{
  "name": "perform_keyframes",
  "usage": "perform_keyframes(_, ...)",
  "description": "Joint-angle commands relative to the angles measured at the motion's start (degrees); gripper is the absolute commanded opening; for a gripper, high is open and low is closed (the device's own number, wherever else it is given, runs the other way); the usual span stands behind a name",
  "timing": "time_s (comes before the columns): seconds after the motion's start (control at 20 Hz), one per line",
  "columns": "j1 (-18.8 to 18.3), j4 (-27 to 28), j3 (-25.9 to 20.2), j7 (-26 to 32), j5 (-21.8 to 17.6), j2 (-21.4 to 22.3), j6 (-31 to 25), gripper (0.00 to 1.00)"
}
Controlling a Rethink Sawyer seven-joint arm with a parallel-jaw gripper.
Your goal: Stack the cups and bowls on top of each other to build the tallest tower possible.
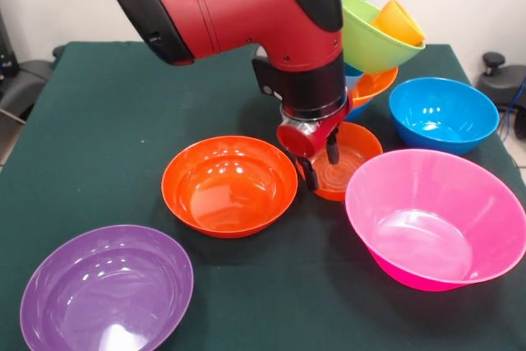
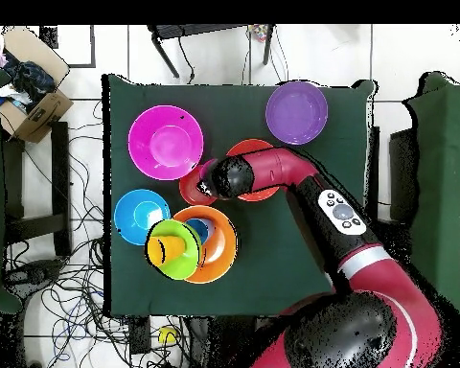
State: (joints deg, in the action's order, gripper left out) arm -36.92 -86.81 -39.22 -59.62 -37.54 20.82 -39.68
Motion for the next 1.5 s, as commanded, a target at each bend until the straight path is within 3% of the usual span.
perform_keyframes(0.05,3.87,4.45,5.77,-2.61,-5.79,-4.93,3.97,1.0)
perform_keyframes(0.75,5.07,4.41,8.25,-1.97,-4.17,-4.6,4.59,1.0)
perform_keyframes(1.1,5.71,5.21,9.06,-2.95,-4.52,-5.54,5.2,1.0)
perform_keyframes(1.2,5.86,5.28,9.5,-5.77,-4.03,-5.6,7.33,1.0)
perform_keyframes(1.25,5.94,5.31,9.72,-7.17,-3.78,-5.63,8.39,0.0)
perform_keyframes(1.4,3.88,4.49,5.82,-1.74,-4.63,-6.21,11.74,0.0)
perform_keyframes(1.5,4.01,1.18,7.08,-6.19,-3.64,-2.25,12.63,0.0)
